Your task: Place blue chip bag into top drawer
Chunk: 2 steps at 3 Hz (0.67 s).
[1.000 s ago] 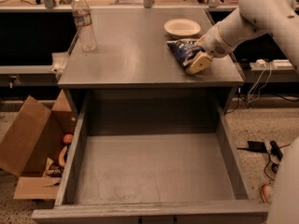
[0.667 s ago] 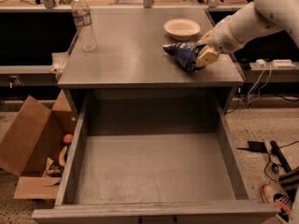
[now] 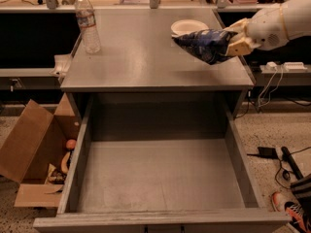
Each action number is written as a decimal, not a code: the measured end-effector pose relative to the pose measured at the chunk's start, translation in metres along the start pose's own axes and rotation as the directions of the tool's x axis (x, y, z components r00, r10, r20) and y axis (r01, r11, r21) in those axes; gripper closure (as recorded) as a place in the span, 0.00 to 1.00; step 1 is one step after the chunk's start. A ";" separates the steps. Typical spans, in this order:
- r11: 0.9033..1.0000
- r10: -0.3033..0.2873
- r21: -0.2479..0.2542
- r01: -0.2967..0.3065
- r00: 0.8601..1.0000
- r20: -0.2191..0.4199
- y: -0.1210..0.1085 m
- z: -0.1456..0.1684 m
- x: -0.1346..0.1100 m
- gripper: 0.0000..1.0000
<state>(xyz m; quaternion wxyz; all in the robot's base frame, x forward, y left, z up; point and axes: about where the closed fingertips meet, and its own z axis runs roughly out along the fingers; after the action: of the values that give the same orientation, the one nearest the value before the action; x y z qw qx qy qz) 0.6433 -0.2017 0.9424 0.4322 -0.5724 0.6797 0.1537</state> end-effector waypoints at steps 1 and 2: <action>1.000 -0.001 -0.022 0.002 0.999 0.042 0.004 -0.002 -0.007 1.00; 0.994 -0.045 -0.094 0.049 0.998 0.047 0.018 0.005 -0.007 1.00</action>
Offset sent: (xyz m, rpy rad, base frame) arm -0.0276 0.0159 -0.0077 -0.0028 0.0278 0.1989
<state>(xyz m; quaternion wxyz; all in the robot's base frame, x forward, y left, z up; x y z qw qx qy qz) 0.6284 -0.1884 0.9398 0.4232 -0.6045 0.6480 0.1886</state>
